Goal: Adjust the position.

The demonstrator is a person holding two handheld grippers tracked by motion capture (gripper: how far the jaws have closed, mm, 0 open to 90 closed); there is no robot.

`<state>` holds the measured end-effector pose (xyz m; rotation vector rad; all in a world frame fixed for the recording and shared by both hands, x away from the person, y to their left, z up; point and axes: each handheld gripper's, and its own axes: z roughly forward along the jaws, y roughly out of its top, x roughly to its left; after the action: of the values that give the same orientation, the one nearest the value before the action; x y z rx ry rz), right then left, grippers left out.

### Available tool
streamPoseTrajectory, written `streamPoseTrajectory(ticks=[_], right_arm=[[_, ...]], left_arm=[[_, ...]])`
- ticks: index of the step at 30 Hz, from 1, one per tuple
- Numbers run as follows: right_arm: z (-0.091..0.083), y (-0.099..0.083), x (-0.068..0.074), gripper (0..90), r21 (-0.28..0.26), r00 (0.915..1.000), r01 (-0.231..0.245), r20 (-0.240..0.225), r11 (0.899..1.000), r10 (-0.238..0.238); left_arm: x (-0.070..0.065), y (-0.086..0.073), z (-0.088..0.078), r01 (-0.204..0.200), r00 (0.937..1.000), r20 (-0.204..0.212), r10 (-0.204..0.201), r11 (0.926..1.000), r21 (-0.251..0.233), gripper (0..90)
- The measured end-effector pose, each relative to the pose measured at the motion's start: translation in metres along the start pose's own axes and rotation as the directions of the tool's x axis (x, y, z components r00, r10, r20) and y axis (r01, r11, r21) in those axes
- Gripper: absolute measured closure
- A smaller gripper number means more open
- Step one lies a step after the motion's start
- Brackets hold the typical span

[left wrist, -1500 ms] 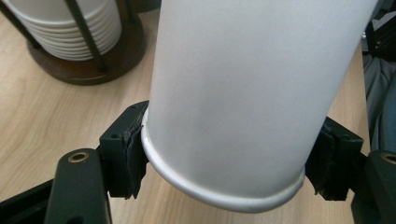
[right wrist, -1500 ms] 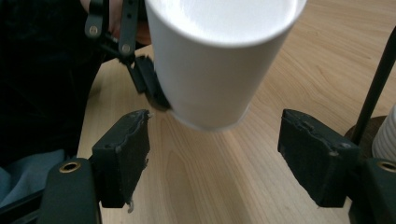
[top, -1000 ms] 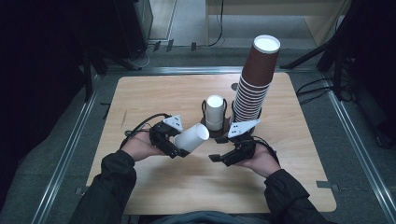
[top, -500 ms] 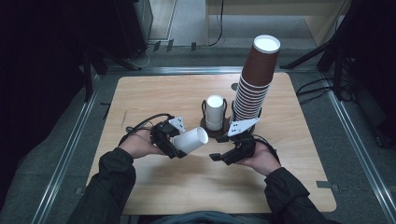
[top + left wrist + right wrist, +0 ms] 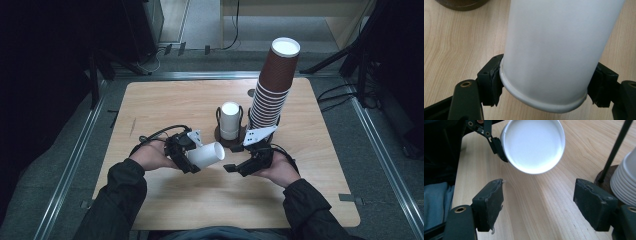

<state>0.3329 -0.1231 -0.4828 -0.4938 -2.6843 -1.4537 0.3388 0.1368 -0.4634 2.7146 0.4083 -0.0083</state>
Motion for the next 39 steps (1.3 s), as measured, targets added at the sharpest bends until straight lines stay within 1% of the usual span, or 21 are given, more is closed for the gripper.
streamPoseTrajectory(ticks=[3,6,7,10,11,12,19,22,25,28,30,32,34,35,36,37,39], right_arm=[[0.001,0.001,0.001,23.0,0.001,0.9999,0.010,-0.005,1.000,-0.010],[0.002,0.001,0.002,23.0,-0.001,0.9999,0.011,-0.007,1.000,-0.011],[0.002,0.002,0.002,23.0,-0.002,0.9999,0.014,-0.006,1.000,-0.014],[0.003,0.003,0.003,22.8,-0.008,0.9997,0.023,-0.010,1.000,-0.023],[0.003,0.004,0.004,22.6,-0.005,0.9994,0.032,-0.014,0.999,-0.032],[0.004,0.005,0.004,22.3,-0.009,0.9992,0.036,-0.016,0.999,-0.037],[0.014,0.011,0.007,22.2,-0.002,0.9973,0.054,-0.049,0.999,-0.054],[0.017,0.011,0.010,26.2,0.020,0.9961,0.064,-0.062,0.998,-0.062],[0.019,0.011,0.011,32.7,0.024,0.9949,0.074,-0.070,0.997,-0.073],[0.019,0.011,0.012,33.7,0.027,0.9936,0.087,-0.074,0.996,-0.085],[0.018,0.012,0.012,33.6,0.029,0.9928,0.094,-0.077,0.995,-0.091],[0.017,0.012,0.012,33.3,0.024,0.9926,0.096,-0.077,0.995,-0.094],[0.016,0.012,0.012,33.3,0.020,0.9939,0.091,-0.065,0.996,-0.089],[0.015,0.012,0.011,33.3,0.018,0.9944,0.086,-0.064,0.996,-0.085],[0.013,0.011,0.010,33.3,0.012,0.9948,0.084,-0.059,0.996,-0.083],[0.012,0.011,0.010,33.3,0.010,0.9950,0.083,-0.056,0.996,-0.082],[0.009,0.011,0.008,33.2,-0.009,0.9958,0.073,-0.056,0.997,-0.073]], left_arm=[[-0.001,0.002,0.003,-0.006,1.0000,0.001,0.006,1.0000,0.008,26.2],[-0.003,0.004,0.007,-0.011,0.9999,0.004,0.011,0.9998,0.017,26.2],[-0.005,0.006,0.008,-0.017,0.9998,0.004,0.017,0.9996,0.024,26.2],[-0.008,0.008,0.010,-0.031,0.9995,0.013,0.030,0.9992,0.024,26.2],[-0.008,0.009,0.011,-0.038,0.9992,0.015,0.038,0.9990,0.022,26.2],[-0.009,0.010,0.011,-0.037,0.9992,0.016,0.037,0.9990,0.024,26.2],[-0.013,0.013,0.015,-0.062,0.9973,0.039,0.061,0.9977,0.027,26.1],[-0.014,0.014,0.016,-0.063,0.9972,0.042,0.062,0.9977,0.024,26.1],[-0.015,0.014,0.016,-0.072,0.9966,0.044,0.070,0.9970,0.029,26.1],[-0.016,0.014,0.017,-0.078,0.9961,0.044,0.077,0.9963,0.035,25.6],[-0.017,0.014,0.017,-0.092,0.9952,0.037,0.090,0.9951,0.036,23.1],[-0.017,0.014,0.016,-0.097,0.9949,0.030,0.097,0.9952,0.013,19.8],[-0.017,0.013,0.015,-0.079,0.9960,0.042,0.079,0.9967,-0.022,11.0],[-0.016,0.012,0.014,-0.069,0.9964,0.045,0.071,0.9968,-0.040,9.3],[-0.016,0.011,0.014,-0.064,0.9969,0.042,0.066,0.9969,-0.045,6.0],[-0.016,0.011,0.013,-0.049,0.9974,0.051,0.052,0.9975,-0.052,1.3],[-0.015,0.008,0.012,-0.045,0.9972,0.056,0.049,0.9955,-0.084,0.0]])
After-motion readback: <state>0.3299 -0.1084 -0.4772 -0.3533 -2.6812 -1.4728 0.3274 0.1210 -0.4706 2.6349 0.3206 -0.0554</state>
